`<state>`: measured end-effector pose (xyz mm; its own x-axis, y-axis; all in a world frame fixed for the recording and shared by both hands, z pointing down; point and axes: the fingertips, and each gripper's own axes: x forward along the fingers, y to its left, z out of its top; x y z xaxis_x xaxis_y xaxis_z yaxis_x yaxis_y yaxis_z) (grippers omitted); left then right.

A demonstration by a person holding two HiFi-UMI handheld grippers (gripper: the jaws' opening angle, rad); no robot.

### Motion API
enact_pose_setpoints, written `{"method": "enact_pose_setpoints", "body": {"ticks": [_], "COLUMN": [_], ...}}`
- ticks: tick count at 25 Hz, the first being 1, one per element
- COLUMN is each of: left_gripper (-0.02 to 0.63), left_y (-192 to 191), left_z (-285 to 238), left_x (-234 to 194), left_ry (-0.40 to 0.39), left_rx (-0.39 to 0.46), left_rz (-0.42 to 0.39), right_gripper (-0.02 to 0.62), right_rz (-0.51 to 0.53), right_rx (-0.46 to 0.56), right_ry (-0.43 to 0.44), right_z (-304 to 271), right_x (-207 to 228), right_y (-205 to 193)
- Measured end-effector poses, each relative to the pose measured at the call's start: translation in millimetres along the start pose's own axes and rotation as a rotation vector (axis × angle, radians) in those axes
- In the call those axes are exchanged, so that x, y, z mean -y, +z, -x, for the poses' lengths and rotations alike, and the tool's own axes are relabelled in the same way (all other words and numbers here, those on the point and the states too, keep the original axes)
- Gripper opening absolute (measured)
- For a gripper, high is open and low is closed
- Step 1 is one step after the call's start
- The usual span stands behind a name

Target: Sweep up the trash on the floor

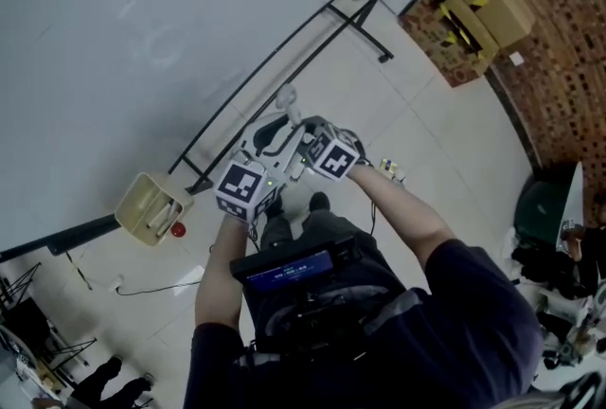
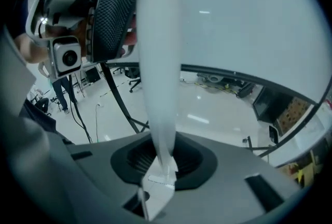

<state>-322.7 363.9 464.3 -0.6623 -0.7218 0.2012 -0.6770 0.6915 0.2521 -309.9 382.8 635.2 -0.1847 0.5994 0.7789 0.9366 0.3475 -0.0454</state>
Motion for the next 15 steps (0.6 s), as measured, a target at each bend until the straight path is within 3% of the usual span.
{"method": "enact_pose_setpoints", "body": {"ticks": [3,7,15], "left_gripper": [0.087,0.073,0.067], "left_y": [-28.8,-67.2,-131.2], "left_z": [2.7,-0.6,-3.7], "left_x": [-22.3,-55.7,-105.6], "left_ry": [0.017,0.066,0.179], "left_rx": [-0.011,-0.046,-0.177], "left_rz": [0.091,0.147,0.142], "right_gripper": [0.098,0.098,0.098], "right_rz": [-0.005,-0.002,-0.010], "right_rx": [-0.076,-0.149,-0.177], "right_ry": [-0.016,-0.015,-0.013], "right_z": [-28.8,-75.8,-158.6], "right_x": [-0.1,5.4,8.8], "right_y": [-14.4,-30.7,-43.2]}}
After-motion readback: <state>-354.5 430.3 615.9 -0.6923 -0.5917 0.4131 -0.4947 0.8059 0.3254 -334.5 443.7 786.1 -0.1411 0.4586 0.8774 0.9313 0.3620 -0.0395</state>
